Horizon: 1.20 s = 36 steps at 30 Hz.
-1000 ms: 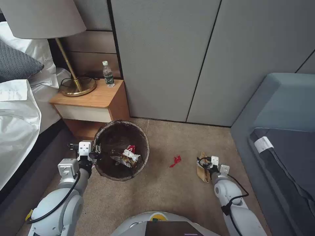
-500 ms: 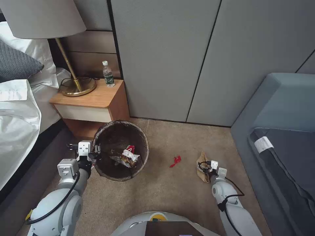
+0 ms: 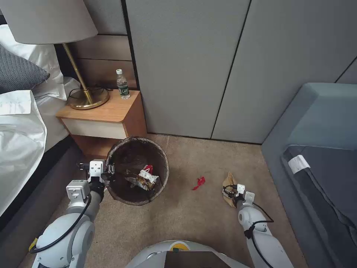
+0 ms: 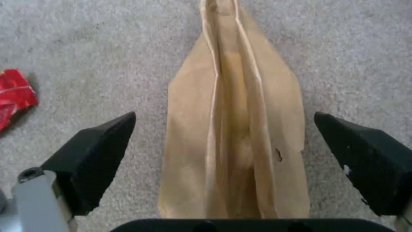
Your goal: Pick up the trash bin, then pick up the garbage from the floor and place it into the trash bin.
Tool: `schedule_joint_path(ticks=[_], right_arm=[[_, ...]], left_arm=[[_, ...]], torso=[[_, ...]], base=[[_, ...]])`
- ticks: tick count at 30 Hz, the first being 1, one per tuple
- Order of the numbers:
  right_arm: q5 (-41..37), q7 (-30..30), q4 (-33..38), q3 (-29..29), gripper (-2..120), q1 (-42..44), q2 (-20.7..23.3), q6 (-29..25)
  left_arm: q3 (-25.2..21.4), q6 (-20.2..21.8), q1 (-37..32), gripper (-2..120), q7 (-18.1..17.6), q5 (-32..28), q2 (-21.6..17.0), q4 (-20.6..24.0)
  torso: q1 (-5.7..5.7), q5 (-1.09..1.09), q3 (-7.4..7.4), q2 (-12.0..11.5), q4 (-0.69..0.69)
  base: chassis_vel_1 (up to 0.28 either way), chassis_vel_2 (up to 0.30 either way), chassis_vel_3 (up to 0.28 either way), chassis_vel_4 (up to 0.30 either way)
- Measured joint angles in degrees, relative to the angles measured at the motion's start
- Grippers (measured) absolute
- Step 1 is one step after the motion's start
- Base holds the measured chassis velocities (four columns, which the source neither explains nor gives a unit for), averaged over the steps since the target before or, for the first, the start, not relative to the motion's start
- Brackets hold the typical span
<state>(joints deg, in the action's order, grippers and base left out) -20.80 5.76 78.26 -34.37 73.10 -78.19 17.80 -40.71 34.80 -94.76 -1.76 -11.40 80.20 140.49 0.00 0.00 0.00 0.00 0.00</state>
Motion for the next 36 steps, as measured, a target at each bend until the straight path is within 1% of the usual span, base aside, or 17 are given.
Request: schedule_joint_path(ticks=[1,4,5,9,10,13,14,17,18,21,22,23,25,27,36], right_arm=[[0.0,0.0,0.0,0.0,97,0.0,0.0,0.0],[0.1,0.0,-0.8,0.0,81,-0.2,-0.2,-0.1],[0.1,0.0,-0.8,0.0,81,-0.2,-0.2,-0.1],[0.1,0.0,-1.7,-0.1,64,-0.4,-0.4,-0.1],[0.1,0.0,-1.7,-0.1,64,-0.4,-0.4,-0.1],[0.1,0.0,-2.2,-0.1,50,-0.5,-0.4,0.0],[0.1,0.0,-2.2,-0.1,50,-0.5,-0.4,0.0],[0.1,0.0,-2.8,-0.2,35,-0.5,-0.5,0.0],[0.1,0.0,-2.8,-0.2,35,-0.5,-0.5,0.0],[0.1,0.0,-3.2,-0.2,21,-0.6,-0.6,-0.2],[0.1,0.0,-3.2,-0.2,18,-0.7,-0.6,-0.3],[0.1,0.0,-3.2,-0.2,18,-0.7,-0.6,-0.3],[0.1,0.0,-3.3,-0.2,7,-0.7,-0.6,-0.4],[0.1,0.0,-3.4,-0.3,0,-0.7,-0.6,-0.4],[0.1,0.0,-3.8,-0.5,0,-0.7,-0.5,-1.1]], left_arm=[[0.0,0.0,0.0,3,0.0,0.0,0.0,0.0],[0.0,0.0,0.2,3,0.0,0.0,-0.1,-0.2],[0.0,0.0,0.2,3,0.0,0.0,-0.1,-0.2],[0.1,0.0,0.4,3,0.1,0.0,-0.1,-0.4],[0.1,0.0,0.4,3,0.1,0.0,-0.1,-0.4],[0.1,0.0,0.4,3,0.1,0.0,-0.1,-0.4],[0.1,0.0,0.4,3,0.1,0.0,-0.1,-0.4],[0.1,-0.1,0.4,3,0.2,0.0,-0.1,-0.4],[0.1,-0.1,0.4,3,0.2,0.0,-0.1,-0.4],[0.1,-0.1,0.3,3,0.2,0.0,-0.1,-0.4],[0.1,-0.1,0.3,3,0.2,0.0,-0.1,-0.4],[0.1,-0.1,0.3,3,0.2,0.0,-0.1,-0.4],[0.2,-0.1,0.3,3,0.2,0.0,-0.1,-0.4],[0.3,-0.1,0.3,3,0.2,0.0,-0.1,-0.4],[0.4,-0.1,-0.1,3,0.2,0.2,0.0,0.1]], torso=[[0.0,0.0,0.0,0.0,0.0],[0.0,0.0,0.0,0.0,0.0],[0.0,0.0,0.0,0.0,0.0],[0.0,0.0,0.0,0.0,0.0],[0.0,0.0,0.0,0.0,0.0],[0.0,0.0,0.0,0.0,0.0],[0.0,0.0,0.0,0.0,0.0],[0.0,-0.01,0.0,0.0,0.0],[0.0,-0.01,0.0,0.0,0.0],[0.0,-0.01,0.0,0.0,0.0],[0.0,-0.01,0.0,0.0,0.0],[0.0,-0.01,0.0,0.0,0.0],[0.0,-0.01,0.0,0.0,0.0],[0.0,0.0,0.0,0.0,0.0],[0.0,0.01,0.0,0.0,0.01]], base=[[0.0,0.0,0.0,0.0],[0.0,0.0,0.0,0.0],[0.0,0.0,0.0,0.0],[0.0,0.0,0.0,0.0],[0.0,0.0,0.0,0.0],[0.0,0.0,0.0,0.0],[0.0,0.0,0.0,0.0],[0.0,0.0,0.0,0.0],[0.0,0.0,0.0,0.0],[0.0,0.0,0.0,0.0],[0.0,0.0,0.0,0.0],[0.0,0.0,0.0,0.0],[0.0,0.0,0.0,0.0],[0.0,0.0,0.0,0.0],[0.0,0.0,0.0,0.0]])
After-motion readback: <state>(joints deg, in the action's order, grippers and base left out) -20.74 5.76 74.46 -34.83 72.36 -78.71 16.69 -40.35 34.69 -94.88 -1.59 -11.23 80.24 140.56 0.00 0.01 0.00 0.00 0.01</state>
